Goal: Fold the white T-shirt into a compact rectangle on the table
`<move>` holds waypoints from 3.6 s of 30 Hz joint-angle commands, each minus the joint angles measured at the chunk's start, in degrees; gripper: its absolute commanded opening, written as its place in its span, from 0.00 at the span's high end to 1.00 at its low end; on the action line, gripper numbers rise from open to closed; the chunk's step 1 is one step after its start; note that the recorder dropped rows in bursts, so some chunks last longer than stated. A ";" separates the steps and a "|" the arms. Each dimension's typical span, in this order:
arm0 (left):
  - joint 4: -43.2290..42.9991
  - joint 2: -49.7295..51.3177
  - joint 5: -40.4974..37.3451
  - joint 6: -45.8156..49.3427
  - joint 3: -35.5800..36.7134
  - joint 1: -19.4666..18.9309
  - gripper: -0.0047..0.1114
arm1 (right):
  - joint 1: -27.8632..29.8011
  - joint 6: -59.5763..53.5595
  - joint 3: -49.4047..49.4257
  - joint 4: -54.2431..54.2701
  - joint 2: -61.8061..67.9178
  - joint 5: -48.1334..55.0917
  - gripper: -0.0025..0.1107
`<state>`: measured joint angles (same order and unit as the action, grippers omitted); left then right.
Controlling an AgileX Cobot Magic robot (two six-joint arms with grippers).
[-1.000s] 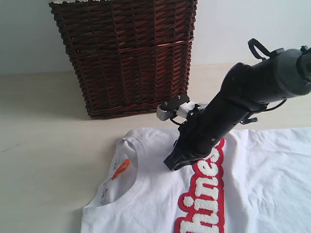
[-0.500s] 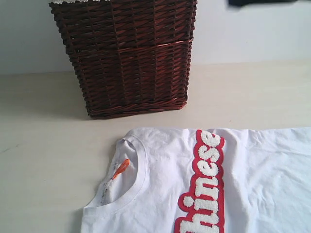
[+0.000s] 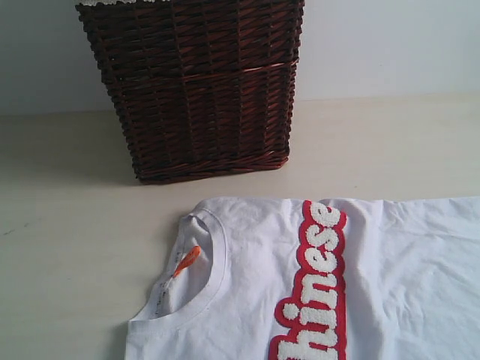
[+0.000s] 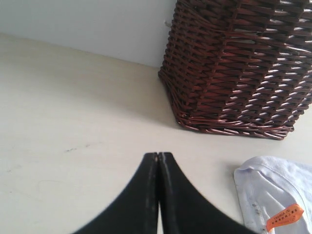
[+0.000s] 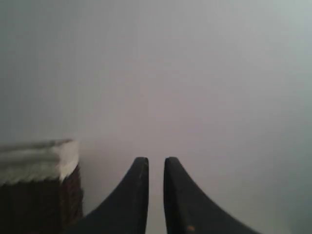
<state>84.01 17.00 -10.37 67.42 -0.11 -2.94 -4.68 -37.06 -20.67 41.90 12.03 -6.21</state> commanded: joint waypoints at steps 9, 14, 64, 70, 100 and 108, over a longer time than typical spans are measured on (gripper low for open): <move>0.15 -0.42 -0.09 -0.16 0.11 0.09 0.96 | 7.40 -3.68 6.40 -11.03 -11.08 29.66 0.86; 0.15 -0.42 0.10 -0.16 0.11 0.09 0.96 | 7.40 30.39 11.83 -29.94 -10.99 25.33 0.86; -15.84 67.92 -27.74 25.65 -32.68 0.10 0.96 | 5.33 40.21 20.67 -42.40 -12.03 25.24 0.86; -16.86 67.09 -24.43 28.54 -32.78 0.10 0.96 | 5.33 40.21 20.67 -42.40 -12.03 25.24 0.86; 14.76 78.57 -44.16 52.81 -38.17 7.32 0.51 | 5.33 40.21 20.67 -42.25 -12.03 25.24 0.86; -7.18 90.31 -41.59 52.93 -58.69 19.81 0.51 | 5.33 40.21 20.67 -42.25 -12.03 25.24 0.86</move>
<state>82.98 105.17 -51.55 118.73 -53.12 13.23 0.75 3.12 -0.24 -0.35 0.35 19.48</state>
